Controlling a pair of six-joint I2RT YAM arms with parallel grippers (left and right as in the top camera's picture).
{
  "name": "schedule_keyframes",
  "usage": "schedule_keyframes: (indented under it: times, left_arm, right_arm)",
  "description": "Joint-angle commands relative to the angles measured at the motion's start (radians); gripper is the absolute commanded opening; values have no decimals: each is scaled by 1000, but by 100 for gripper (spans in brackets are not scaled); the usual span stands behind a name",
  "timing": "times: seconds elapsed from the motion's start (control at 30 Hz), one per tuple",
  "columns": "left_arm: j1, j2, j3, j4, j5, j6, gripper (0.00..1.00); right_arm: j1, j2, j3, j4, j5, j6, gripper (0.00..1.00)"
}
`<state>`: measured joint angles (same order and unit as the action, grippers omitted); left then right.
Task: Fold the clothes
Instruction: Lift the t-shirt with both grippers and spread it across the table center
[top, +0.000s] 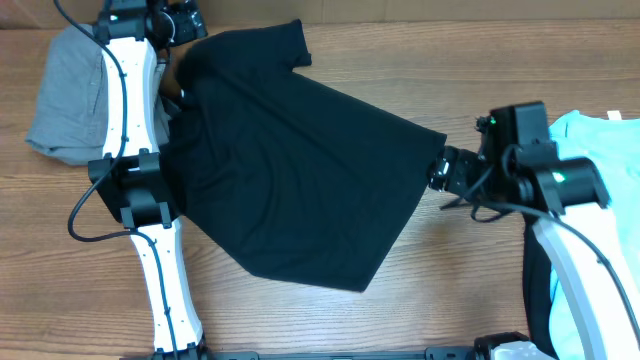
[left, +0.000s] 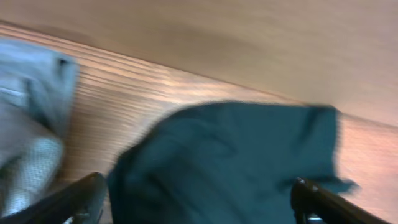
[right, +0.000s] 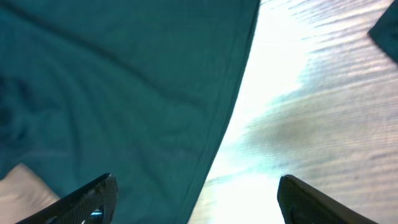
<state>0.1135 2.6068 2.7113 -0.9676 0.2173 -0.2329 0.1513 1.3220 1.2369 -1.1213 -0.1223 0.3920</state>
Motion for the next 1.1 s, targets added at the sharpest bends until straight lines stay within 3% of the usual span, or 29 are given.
schedule_keyframes:
  times: [0.0, 0.27, 0.47, 0.67, 0.8, 0.9, 0.93, 1.03, 1.07]
  left_arm:
    - [-50, -26, 73, -48, 180, 42, 100]
    - [-79, -105, 305, -348, 198, 162, 100]
    - [-107, -251, 405, -583, 160, 182, 100]
    - [-151, -403, 409, -720, 143, 182, 100]
    - [-194, -488, 409, -722, 127, 186, 100]
    - [-225, -542, 409, -722, 85, 185, 100]
    - [-235, -556, 409, -722, 87, 185, 100]
    - [-263, -585, 409, -722, 86, 185, 100]
    - [-272, -593, 409, -722, 85, 185, 100]
  right_arm:
    - [-4, 79, -7, 56, 82, 5, 87]
    - [-62, 340, -7, 308, 123, 5, 82]
    - [-114, 496, -7, 507, -11, 6, 81]
    - [-115, 604, -7, 602, -11, 9, 80]
    - [-115, 666, -7, 604, -11, 9, 77]
    - [-115, 711, -7, 602, -11, 28, 69]
    - [-115, 723, -7, 601, -20, 31, 62]
    - [-115, 747, -7, 610, -119, 12, 38]
    - [-115, 747, -7, 618, -146, -18, 21]
